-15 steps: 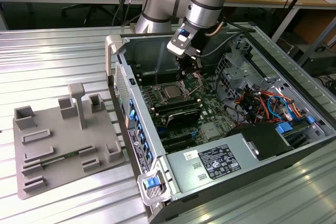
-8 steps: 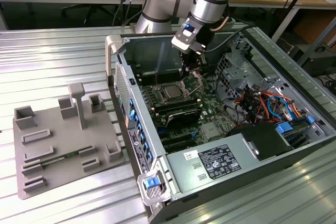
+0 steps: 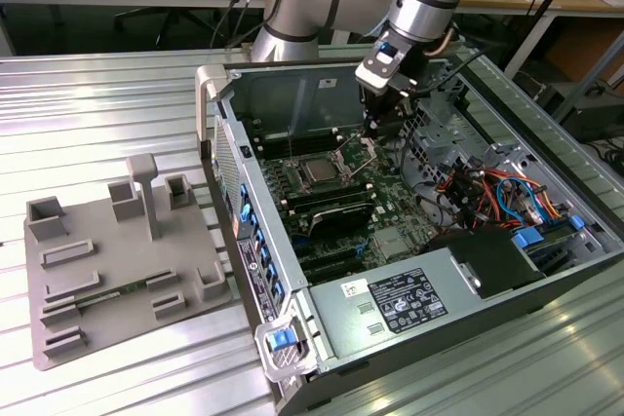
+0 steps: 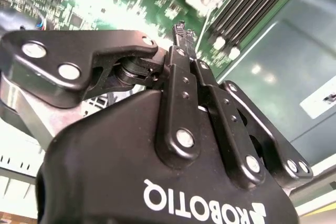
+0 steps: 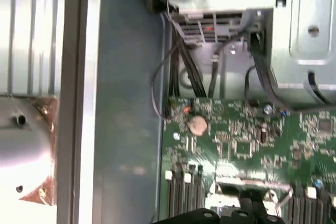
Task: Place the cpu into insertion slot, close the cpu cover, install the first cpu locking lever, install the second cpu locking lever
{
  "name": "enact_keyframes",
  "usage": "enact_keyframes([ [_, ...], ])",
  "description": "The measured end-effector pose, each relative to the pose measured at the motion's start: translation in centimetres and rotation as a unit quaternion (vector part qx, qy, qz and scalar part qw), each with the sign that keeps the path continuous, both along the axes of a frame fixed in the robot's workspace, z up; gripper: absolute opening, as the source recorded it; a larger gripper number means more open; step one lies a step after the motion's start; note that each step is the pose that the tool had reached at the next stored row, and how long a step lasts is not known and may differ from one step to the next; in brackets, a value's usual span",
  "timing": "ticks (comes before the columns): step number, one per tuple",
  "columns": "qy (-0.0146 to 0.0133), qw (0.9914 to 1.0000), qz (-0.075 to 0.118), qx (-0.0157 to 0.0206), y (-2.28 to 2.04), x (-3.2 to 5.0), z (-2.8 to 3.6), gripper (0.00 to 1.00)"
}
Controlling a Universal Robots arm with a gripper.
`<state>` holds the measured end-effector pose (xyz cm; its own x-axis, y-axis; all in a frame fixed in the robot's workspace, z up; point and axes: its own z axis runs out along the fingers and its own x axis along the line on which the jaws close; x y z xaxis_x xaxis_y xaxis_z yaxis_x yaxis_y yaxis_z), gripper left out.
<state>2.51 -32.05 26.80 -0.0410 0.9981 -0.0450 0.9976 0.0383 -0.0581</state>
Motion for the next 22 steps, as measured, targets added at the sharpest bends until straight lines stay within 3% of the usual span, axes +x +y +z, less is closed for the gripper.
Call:
enact_keyframes([
  [2, 0.0041, 0.99999, 0.0, 0.0, 0.0, 1.02, 0.0, 0.11],
  [4, 0.0129, 0.99992, 0.0, 0.0001, 0.0, 2.69, -0.01, 0.11],
  [7, 0.0228, 0.99974, 0.0, 0.0003, -0.04, 3.74, -0.32, 0.11],
  [10, 0.0278, 0.99961, 0.0, 0.0002, -0.08, 4.01, -1.02, 0.11],
  [13, 0.0283, 0.9996, 0.0, 0.0002, -0.11, 3.85, -1.3, 0.11],
  [17, 0.0283, 0.9996, 0.0, 0.0003, -0.13, 2.09, -1.42, 0.11],
  [22, 0.028, 0.99961, 0.0, 0.0002, -0.17, 0.56, -1.42, 0.11],
])
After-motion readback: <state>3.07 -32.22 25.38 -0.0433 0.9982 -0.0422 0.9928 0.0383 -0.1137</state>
